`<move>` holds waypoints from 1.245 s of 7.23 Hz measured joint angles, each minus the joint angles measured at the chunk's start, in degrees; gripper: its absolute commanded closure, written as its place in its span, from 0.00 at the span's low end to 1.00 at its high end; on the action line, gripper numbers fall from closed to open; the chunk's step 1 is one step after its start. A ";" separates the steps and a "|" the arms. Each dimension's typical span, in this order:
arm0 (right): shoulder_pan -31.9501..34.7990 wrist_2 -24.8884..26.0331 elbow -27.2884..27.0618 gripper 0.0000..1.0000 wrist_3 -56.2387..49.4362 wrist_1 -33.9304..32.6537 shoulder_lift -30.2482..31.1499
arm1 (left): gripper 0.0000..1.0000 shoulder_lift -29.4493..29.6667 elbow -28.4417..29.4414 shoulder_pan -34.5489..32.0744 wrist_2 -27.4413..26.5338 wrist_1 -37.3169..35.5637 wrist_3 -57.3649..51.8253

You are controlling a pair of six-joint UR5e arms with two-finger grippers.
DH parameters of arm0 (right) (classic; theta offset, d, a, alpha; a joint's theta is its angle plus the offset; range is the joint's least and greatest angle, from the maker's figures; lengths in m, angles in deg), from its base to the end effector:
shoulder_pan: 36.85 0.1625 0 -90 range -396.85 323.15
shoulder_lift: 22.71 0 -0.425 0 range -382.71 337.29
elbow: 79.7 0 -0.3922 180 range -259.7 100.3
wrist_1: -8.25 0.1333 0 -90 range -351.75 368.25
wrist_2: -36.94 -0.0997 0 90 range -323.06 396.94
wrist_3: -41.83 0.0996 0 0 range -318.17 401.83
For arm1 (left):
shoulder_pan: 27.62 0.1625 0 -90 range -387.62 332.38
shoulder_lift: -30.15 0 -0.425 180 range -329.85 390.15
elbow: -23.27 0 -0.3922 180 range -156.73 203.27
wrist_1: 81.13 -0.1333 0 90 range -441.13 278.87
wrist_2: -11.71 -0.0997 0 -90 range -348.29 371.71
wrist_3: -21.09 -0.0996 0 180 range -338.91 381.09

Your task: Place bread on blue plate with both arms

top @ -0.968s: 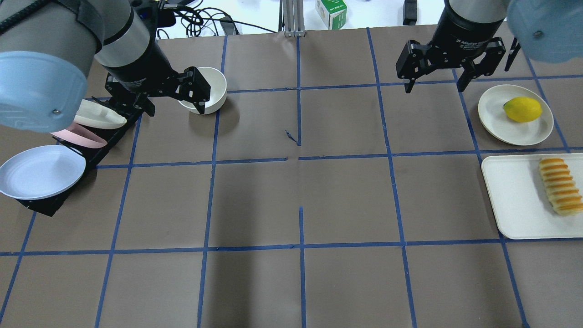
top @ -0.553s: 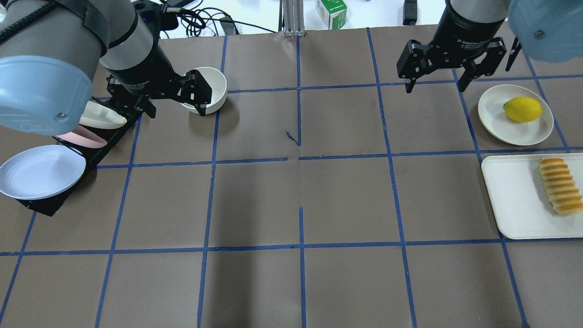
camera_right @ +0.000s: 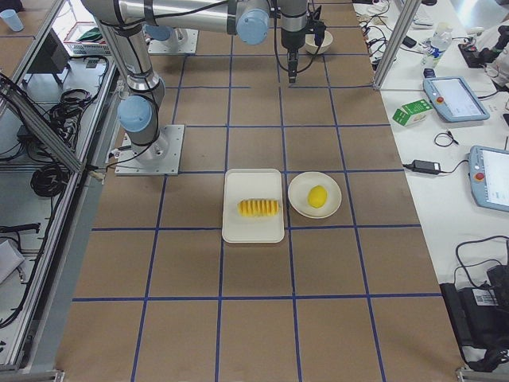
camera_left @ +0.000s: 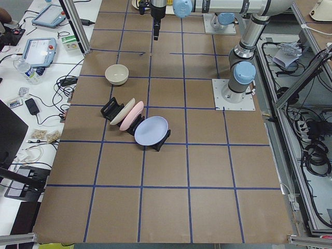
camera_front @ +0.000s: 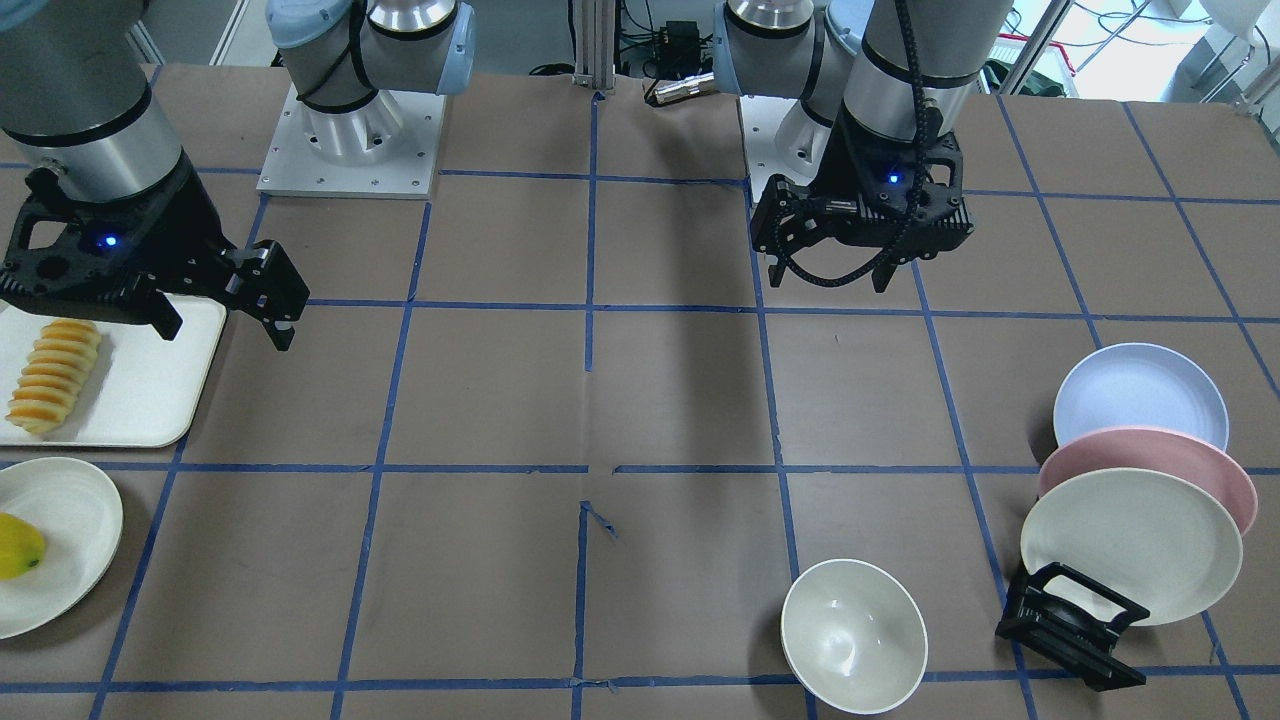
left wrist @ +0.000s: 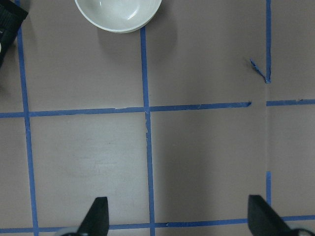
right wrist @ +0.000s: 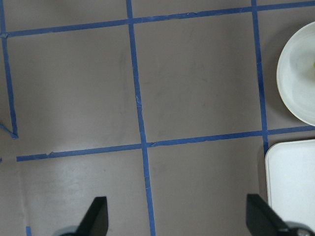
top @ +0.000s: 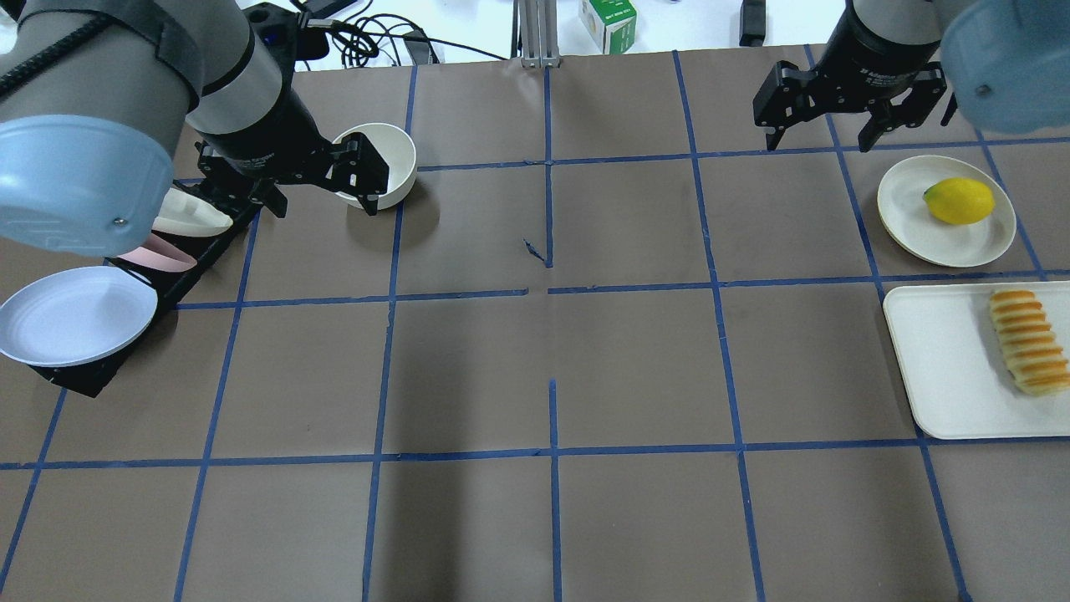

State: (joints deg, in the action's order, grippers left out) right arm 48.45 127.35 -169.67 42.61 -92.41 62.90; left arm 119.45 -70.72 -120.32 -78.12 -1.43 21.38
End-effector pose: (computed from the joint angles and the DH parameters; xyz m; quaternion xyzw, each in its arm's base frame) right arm 0.0884 -0.5427 0.4684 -0.0479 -0.9973 0.0548 0.0054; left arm -0.1569 -0.4906 0.4783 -0.0211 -0.9979 0.0611 0.0031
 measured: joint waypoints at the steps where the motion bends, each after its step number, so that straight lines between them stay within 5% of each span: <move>1: -0.37 -0.13 -0.01 0.00 -0.03 1.19 0.32 | 0.00 -0.36 0.31 2.36 0.12 -0.93 -3.78; 7: -9.23 -0.33 1.94 0.00 -2.32 14.03 2.33 | 0.00 -4.33 -0.37 25.82 -0.94 0.11 -7.54; 9: -17.16 -0.57 0.40 0.00 -16.11 15.38 2.11 | 0.00 -2.68 -0.94 37.36 -0.89 0.01 -9.20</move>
State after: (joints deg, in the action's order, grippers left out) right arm 31.30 126.78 -169.27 26.50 -77.03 65.02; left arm 116.76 -71.66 -82.96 -79.01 -1.42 12.18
